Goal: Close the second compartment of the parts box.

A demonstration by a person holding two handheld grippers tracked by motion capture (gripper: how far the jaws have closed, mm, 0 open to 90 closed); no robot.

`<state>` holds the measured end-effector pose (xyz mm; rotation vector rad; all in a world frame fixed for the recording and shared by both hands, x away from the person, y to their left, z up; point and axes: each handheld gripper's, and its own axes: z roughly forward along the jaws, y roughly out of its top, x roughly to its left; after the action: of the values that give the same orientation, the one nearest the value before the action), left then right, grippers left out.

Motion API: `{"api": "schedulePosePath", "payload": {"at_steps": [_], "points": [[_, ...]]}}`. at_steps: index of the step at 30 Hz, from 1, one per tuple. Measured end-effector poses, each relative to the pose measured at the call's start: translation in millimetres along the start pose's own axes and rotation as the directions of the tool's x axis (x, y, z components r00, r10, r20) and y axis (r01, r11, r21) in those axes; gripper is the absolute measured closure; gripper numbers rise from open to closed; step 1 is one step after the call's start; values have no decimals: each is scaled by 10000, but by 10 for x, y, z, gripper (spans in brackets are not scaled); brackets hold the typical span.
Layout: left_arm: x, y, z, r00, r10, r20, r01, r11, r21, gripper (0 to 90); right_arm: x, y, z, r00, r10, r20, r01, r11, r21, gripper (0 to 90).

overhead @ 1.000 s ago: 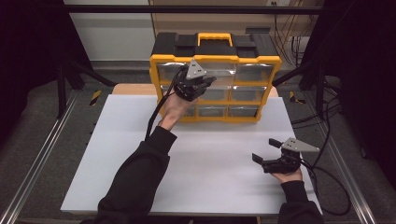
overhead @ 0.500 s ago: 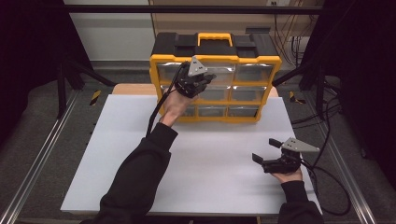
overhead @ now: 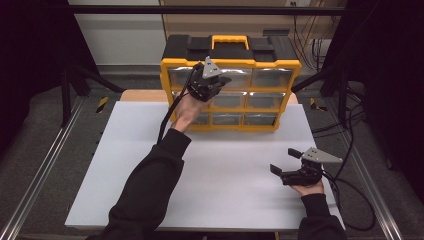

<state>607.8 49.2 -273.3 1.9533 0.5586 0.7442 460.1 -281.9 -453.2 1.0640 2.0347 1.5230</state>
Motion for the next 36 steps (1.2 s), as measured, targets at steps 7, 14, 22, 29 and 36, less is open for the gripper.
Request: {"api": "schedulePosePath", "payload": {"at_steps": [7, 14, 22, 29, 36], "points": [[10, -7, 31, 10000, 29, -86, -29, 10000, 19, 900, -1, 2, -6, 10000, 3, 4, -3, 10000, -15, 2], [34, 0, 66, 9999, -1, -158, 2, 10000, 58, 900, -3, 3, -6, 10000, -22, 0, 22, 10000, -38, 2], [19, -18, 36, 9999, -164, 13, 164, 9998, 81, 900, 0, 7, -13, 10000, 13, -23, -13, 10000, -80, 2], [-22, -116, -129, 9980, -474, 419, 484, 9986, -221, 897, 1, 5, -7, 10000, 11, 2, -11, 10000, -56, 3], [-15, -248, -305, 9897, -1085, 934, 1138, 9921, -531, 731, 2, 3, 0, 10000, 18, 20, -18, 10000, -32, 2]]}}
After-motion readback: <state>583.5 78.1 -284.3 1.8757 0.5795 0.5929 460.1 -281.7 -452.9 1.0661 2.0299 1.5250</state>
